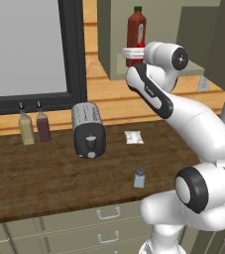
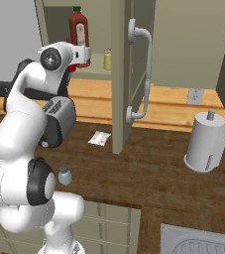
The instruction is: Put the shaker and condiment bottle from the counter next to their counterparts in the cabinet.
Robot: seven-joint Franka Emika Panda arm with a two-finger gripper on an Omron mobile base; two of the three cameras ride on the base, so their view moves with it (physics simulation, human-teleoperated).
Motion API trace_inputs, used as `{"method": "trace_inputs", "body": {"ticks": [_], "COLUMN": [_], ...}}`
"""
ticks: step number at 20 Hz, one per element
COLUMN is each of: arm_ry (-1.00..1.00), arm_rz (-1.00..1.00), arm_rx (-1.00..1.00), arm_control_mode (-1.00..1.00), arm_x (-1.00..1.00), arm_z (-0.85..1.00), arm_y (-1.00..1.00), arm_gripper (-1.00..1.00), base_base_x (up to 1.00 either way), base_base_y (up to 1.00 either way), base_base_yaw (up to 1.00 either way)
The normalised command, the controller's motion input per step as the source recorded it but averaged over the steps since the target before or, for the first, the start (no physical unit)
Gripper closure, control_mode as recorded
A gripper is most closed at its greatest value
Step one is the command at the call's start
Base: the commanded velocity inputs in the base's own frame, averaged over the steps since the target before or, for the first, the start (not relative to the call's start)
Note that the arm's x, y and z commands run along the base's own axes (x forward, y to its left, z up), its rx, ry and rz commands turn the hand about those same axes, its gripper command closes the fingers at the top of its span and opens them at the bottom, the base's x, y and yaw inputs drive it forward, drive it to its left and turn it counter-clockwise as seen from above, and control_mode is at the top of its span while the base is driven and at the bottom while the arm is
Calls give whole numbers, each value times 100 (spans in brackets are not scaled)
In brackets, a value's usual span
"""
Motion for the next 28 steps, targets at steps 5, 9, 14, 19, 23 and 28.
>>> {"method": "trace_inputs", "body": {"ticks": [5, 9, 14, 19, 23, 28], "arm_ry": [-1, 0, 0, 0, -1, -1], "arm_rz": [0, 0, 0, 0, 0, 0], "arm_rx": [0, 0, 0, 0, 0, 0], "arm_control_mode": [-100, -100, -100, -100, -100, -100], "arm_x": [23, 17, 18, 25, 9, 0], "arm_z": [-1, -10, -27, -5, -13, -10], "arm_y": [0, 0, 0, 0, 0, 0], "arm_gripper": [100, 100, 100, 100, -100, -100], "base_base_x": [0, 0, 0, 0, 0, 0], "base_base_y": [0, 0, 0, 0, 0, 0], "base_base_yaw": [0, 0, 0, 0, 0, 0]}}
